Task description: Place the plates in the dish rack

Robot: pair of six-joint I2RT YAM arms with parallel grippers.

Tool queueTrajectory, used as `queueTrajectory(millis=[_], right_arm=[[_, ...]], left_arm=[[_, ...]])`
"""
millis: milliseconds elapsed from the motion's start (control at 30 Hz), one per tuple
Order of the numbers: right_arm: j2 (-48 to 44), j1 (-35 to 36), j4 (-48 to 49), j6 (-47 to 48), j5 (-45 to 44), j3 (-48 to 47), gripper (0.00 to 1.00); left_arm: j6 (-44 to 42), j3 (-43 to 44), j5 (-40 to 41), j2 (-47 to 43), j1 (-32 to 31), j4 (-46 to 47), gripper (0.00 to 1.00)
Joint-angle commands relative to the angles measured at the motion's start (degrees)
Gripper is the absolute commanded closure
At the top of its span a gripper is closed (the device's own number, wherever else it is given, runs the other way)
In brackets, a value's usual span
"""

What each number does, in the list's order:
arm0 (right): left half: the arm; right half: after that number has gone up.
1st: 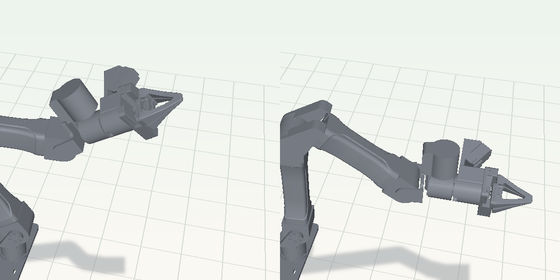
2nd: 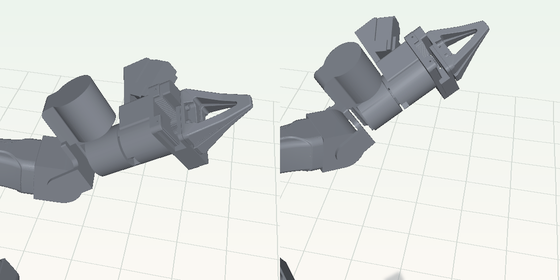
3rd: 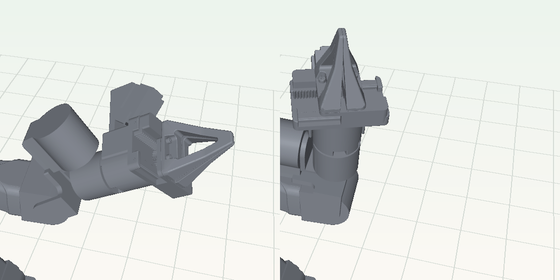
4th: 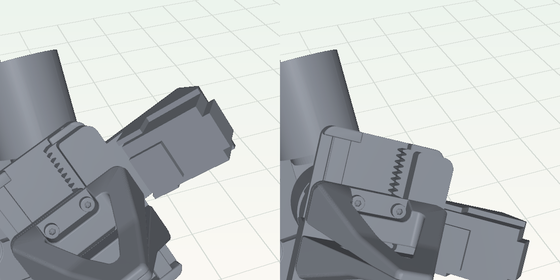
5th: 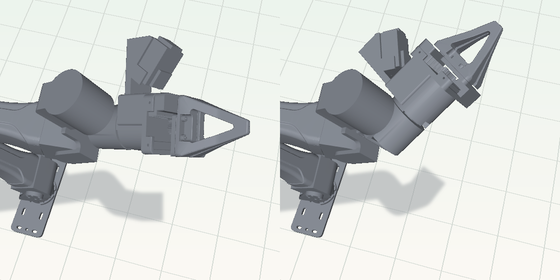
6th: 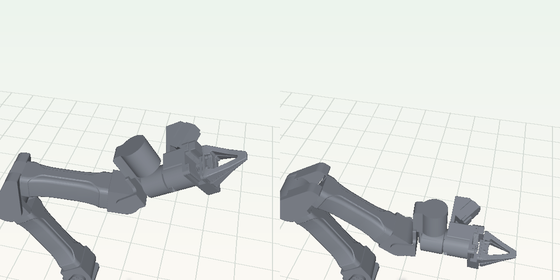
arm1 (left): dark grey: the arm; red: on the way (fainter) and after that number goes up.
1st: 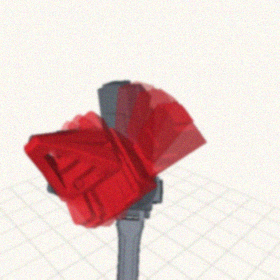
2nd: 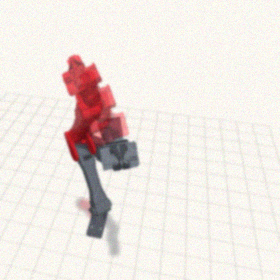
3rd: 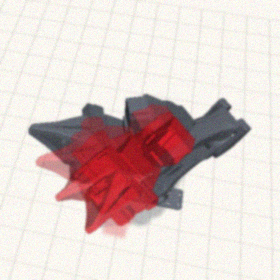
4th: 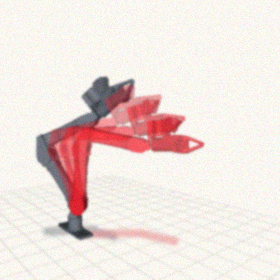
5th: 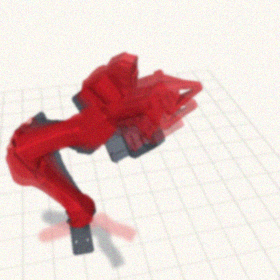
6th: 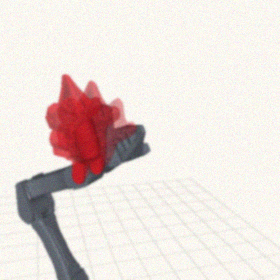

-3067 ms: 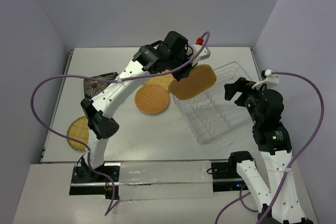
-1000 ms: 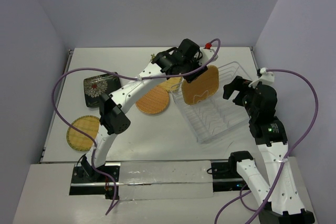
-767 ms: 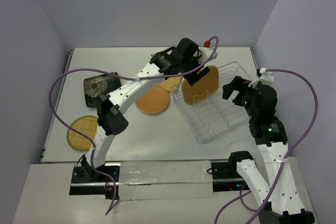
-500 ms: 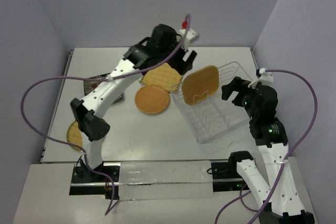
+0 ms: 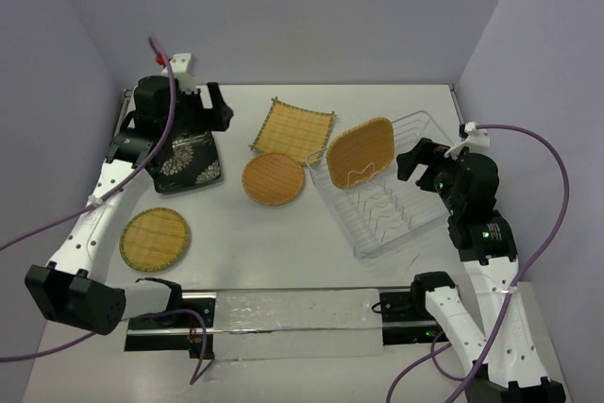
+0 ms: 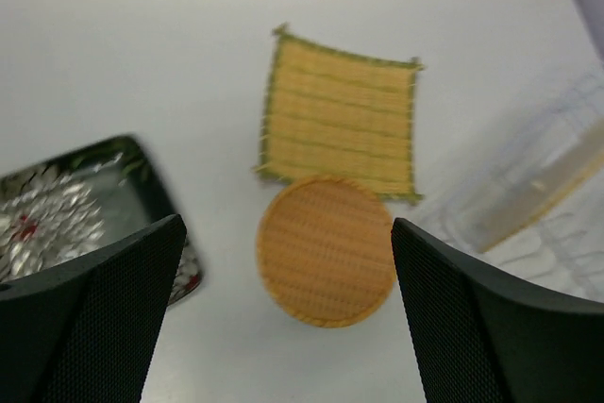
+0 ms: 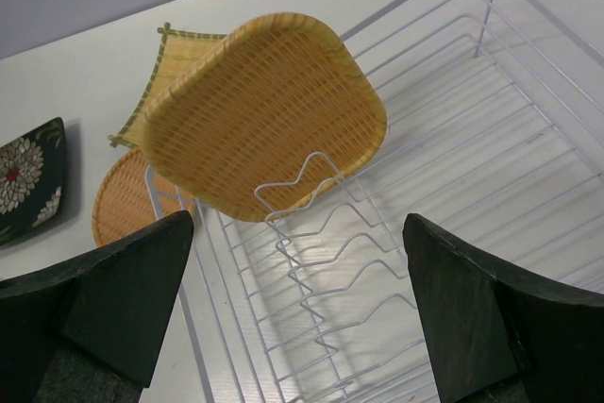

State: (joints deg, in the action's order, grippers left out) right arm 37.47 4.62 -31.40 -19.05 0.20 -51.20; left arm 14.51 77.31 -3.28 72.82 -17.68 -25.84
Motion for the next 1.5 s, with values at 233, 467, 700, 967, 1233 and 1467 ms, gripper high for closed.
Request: queueTrajectory(millis=[233,467,700,967,1233,1467], right_arm=[[1.5,0.1,0.5,1.5,-1.4,-3.1,0.00],[0.7,0.0,0.4,2.5,-2.9,-4.1,0.00],[2.2,-0.1,1.1,2.7,-2.6,-3.4,0.00],[2.9,-0.3,1.1,2.5,-5.7,-2.5,0.00],[2.3,-0.2,1.1,2.5,-5.4,-1.9,0.00],[2.5,-0.3,1.3,2.5,-5.1,-1.6,0.00]], left_arm=[[-3.0,-13.2,-22.9,-3.9,32.4,12.2,0.04],[-6.2,-10.2,-35.3,9.2,45.4,12.6,0.08],[-8.1,-5.0,-39.1,24.0,49.8,7.3,0.01],[-3.8,-7.6,-45.7,33.4,50.0,14.7,0.00],[-3.2,-5.2,-42.1,39.3,47.6,12.0,0.01],[-4.2,-6.9,-39.7,42.4,44.5,12.7,0.02]])
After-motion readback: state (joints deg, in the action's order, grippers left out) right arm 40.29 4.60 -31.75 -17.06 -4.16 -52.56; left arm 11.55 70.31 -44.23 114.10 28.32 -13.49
